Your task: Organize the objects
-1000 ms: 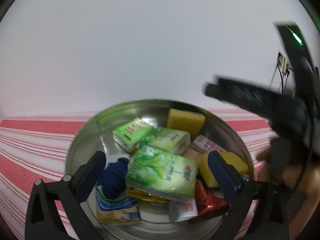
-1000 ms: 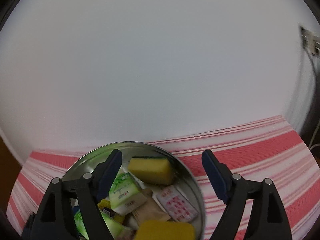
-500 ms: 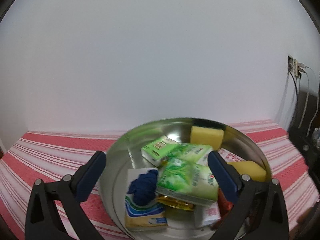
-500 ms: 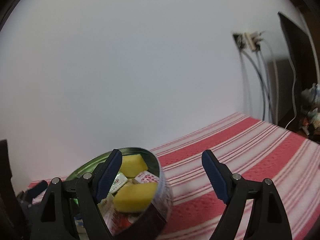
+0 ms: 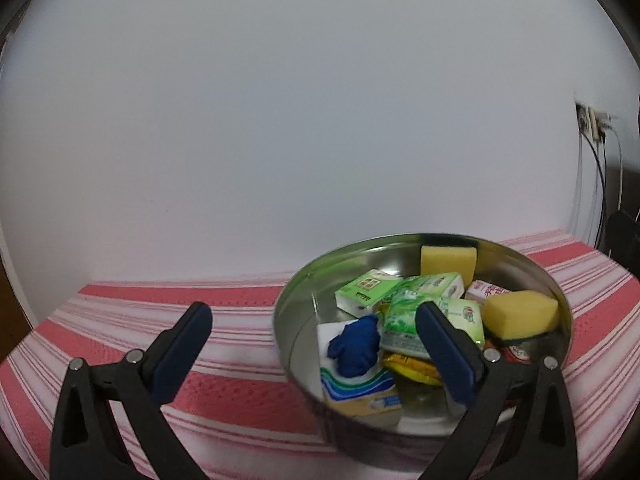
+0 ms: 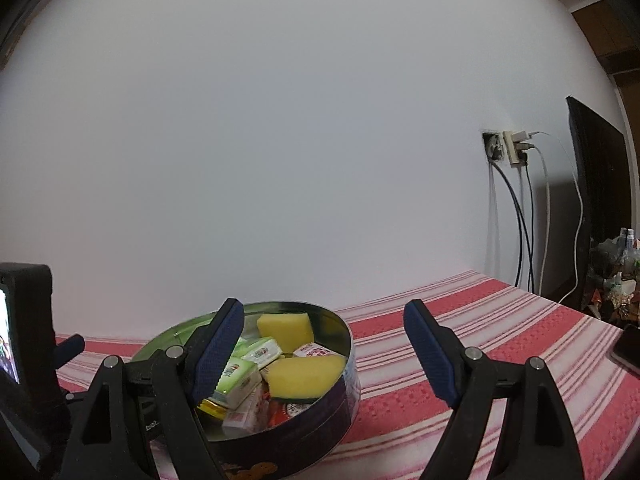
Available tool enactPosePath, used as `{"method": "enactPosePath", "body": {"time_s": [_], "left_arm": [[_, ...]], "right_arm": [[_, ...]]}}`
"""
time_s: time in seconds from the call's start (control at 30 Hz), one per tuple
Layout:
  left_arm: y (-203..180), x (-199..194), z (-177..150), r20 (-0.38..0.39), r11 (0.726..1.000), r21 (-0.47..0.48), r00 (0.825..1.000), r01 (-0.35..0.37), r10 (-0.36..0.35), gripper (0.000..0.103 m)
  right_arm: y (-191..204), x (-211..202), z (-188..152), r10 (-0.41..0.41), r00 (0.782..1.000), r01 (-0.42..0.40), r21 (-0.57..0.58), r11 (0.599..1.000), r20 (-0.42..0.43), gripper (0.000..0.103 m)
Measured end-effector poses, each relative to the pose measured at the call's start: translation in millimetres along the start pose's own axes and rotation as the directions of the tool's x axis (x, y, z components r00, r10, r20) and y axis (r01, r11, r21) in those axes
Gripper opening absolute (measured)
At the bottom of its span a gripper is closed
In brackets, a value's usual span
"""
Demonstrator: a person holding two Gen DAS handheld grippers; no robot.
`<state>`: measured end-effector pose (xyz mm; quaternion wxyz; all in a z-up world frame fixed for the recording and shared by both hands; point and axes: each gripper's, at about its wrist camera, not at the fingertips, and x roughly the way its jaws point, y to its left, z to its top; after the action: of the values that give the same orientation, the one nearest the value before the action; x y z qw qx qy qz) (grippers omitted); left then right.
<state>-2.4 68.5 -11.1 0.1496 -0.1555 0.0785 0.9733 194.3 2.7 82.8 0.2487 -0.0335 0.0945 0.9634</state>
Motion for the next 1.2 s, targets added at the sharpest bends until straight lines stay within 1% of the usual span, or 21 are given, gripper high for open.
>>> {"method": "enactPosePath", "body": {"time_s": [0.07, 0.23, 0.33, 0.37, 0.43, 0.6, 0.77, 0.93, 1.0, 1.1, 1.2], "left_arm": [[8.0, -3.5, -1.2, -0.007, 1.000, -0.023, 1.000, 0.016, -0.016, 0.103], [14.8, -4.4, -7.6, -0.012, 0.998, -0.060, 1.000, 0.027, -0.028, 0.103], [21.8, -6.4, -9.7, -0.015, 0.996, -0.080, 0.999, 0.028, -0.029, 0.103], [20.5, -0.3, -11.9, -0.016, 0.996, -0.083, 0.999, 0.026, -0.028, 0.103], [23.4, -2.5, -12.7, -0.017, 0.996, -0.081, 1.000, 0.024, -0.026, 0.103], [32.8, -13.5, -12.7, -0.012, 0.998, -0.066, 1.000, 0.025, -0.025, 0.103], [38.2, -13.9, -14.0, -0.001, 0.999, -0.041, 1.000, 0.008, -0.009, 0.103], [34.6, -18.5, -13.8, 0.017, 1.000, -0.008, 1.000, 0.004, -0.004, 0.103], [35.1, -19.8, -13.8, 0.025, 1.000, -0.011, 1.000, 0.001, 0.000, 0.103], [38.9, -17.3, -13.8, 0.010, 0.999, -0.031, 1.000, -0.009, 0.009, 0.103], [40.7, -15.2, -14.2, -0.006, 0.999, -0.043, 1.000, -0.010, 0.009, 0.103]], "right_arm": [[-0.2, -2.6, -3.3, -0.002, 1.000, 0.002, 0.000, 1.000, 0.005, 0.085], [2.7, -5.8, -2.1, -0.002, 1.000, 0.003, -0.034, 0.999, 0.026, 0.089], [9.3, -10.8, -5.2, 0.004, 1.000, -0.004, -0.031, 1.000, 0.019, 0.090], [11.3, -11.3, -5.8, 0.004, 1.000, -0.003, -0.034, 0.999, 0.019, 0.090], [16.7, -13.8, -6.2, -0.005, 1.000, 0.007, -0.049, 0.999, 0.029, 0.090], [23.2, -9.0, -5.0, 0.006, 0.999, -0.002, -0.084, 0.996, 0.043, 0.090], [29.9, -6.3, -3.3, -0.008, 0.995, 0.017, -0.087, 0.996, 0.102, 0.090], [37.9, -2.9, -3.9, -0.010, 0.996, 0.023, -0.137, 0.990, 0.094, 0.090], [37.1, -4.6, -4.1, -0.009, 0.994, 0.024, -0.141, 0.990, 0.106, 0.091], [30.8, -7.9, -3.9, -0.015, 0.991, 0.032, -0.129, 0.991, 0.133, 0.097], [25.6, -12.0, -3.5, -0.014, 0.987, 0.033, -0.116, 0.993, 0.159, 0.097]]}}
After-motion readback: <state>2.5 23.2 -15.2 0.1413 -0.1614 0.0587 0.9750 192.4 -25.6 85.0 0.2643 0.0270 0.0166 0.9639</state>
